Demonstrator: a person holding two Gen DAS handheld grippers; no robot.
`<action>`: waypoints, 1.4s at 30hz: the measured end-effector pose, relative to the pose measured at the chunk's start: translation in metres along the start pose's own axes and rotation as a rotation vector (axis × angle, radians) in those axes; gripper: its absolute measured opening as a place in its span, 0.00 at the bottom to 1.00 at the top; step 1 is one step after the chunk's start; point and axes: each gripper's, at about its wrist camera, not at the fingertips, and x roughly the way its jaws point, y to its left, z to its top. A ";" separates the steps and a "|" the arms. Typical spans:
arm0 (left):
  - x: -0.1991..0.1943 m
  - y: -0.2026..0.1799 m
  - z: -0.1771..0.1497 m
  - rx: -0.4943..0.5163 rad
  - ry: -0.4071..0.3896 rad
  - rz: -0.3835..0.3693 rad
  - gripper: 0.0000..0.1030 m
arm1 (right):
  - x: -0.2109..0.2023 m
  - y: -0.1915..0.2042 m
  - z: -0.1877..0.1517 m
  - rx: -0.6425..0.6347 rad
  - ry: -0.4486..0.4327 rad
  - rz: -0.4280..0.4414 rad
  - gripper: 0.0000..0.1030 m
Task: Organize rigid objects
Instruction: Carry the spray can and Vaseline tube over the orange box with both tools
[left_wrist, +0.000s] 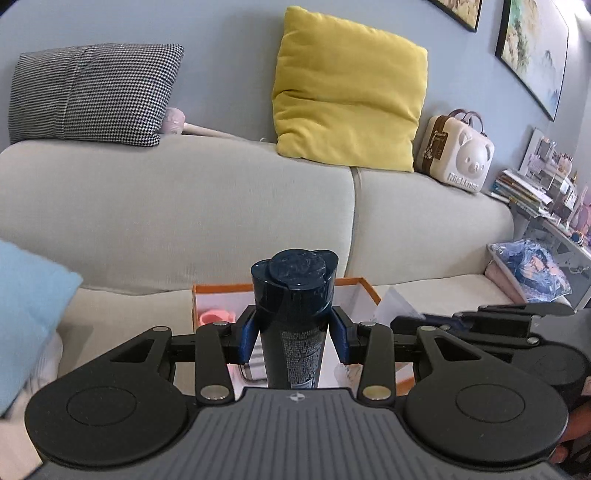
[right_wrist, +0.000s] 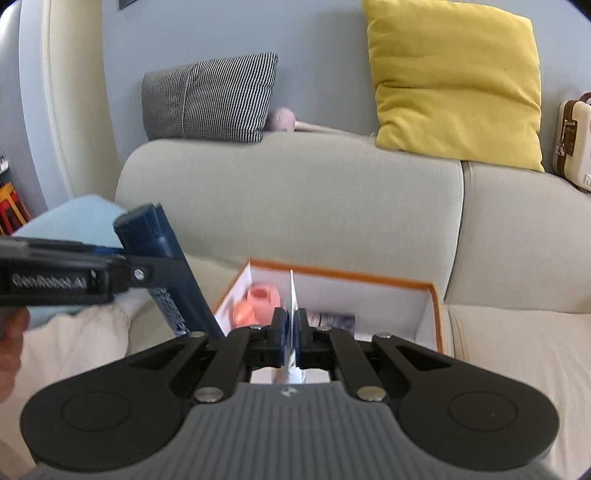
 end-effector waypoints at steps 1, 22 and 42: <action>0.008 0.001 0.003 0.010 0.009 0.004 0.45 | 0.004 -0.001 0.005 0.004 -0.004 0.000 0.03; 0.131 0.005 -0.065 0.321 0.305 0.124 0.45 | 0.138 -0.031 -0.016 0.086 0.215 0.012 0.03; 0.138 0.018 -0.088 0.276 0.351 0.157 0.50 | 0.159 -0.013 -0.031 0.085 0.319 0.054 0.03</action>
